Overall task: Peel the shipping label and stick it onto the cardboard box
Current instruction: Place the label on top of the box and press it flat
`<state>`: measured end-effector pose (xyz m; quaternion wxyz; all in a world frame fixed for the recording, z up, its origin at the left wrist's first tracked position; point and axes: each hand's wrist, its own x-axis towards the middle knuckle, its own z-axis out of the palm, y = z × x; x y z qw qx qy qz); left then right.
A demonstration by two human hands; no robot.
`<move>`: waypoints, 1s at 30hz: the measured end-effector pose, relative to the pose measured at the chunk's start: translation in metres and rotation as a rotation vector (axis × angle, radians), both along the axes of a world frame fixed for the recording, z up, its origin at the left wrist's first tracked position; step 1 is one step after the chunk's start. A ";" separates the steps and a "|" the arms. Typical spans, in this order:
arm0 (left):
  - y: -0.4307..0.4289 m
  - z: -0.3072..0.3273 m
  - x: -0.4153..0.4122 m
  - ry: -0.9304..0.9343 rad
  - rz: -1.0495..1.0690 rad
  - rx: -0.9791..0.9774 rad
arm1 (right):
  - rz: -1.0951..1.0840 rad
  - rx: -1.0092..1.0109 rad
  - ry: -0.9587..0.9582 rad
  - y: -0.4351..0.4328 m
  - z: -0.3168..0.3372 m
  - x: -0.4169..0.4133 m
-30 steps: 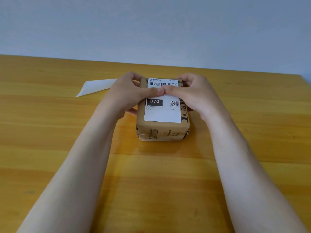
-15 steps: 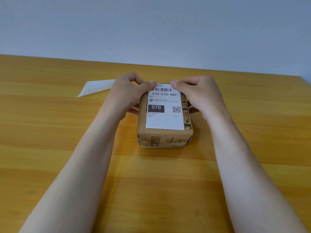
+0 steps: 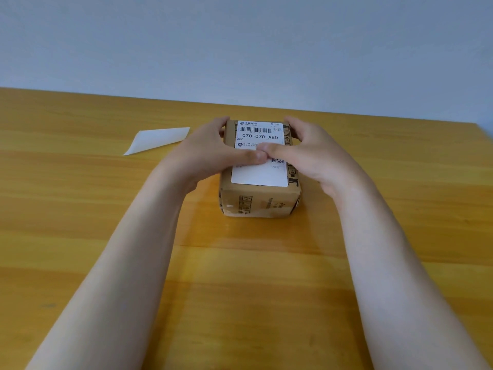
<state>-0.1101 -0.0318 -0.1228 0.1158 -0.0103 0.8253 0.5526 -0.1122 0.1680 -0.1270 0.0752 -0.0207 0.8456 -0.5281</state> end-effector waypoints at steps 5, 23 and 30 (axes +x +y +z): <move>0.006 -0.002 -0.001 0.055 0.111 0.021 | -0.107 -0.030 0.044 -0.003 -0.005 -0.003; 0.005 -0.008 -0.004 0.048 0.269 -0.034 | -0.233 0.076 0.107 -0.005 -0.010 -0.006; 0.003 -0.010 -0.006 0.058 0.265 -0.032 | -0.245 0.136 0.165 -0.004 -0.010 -0.004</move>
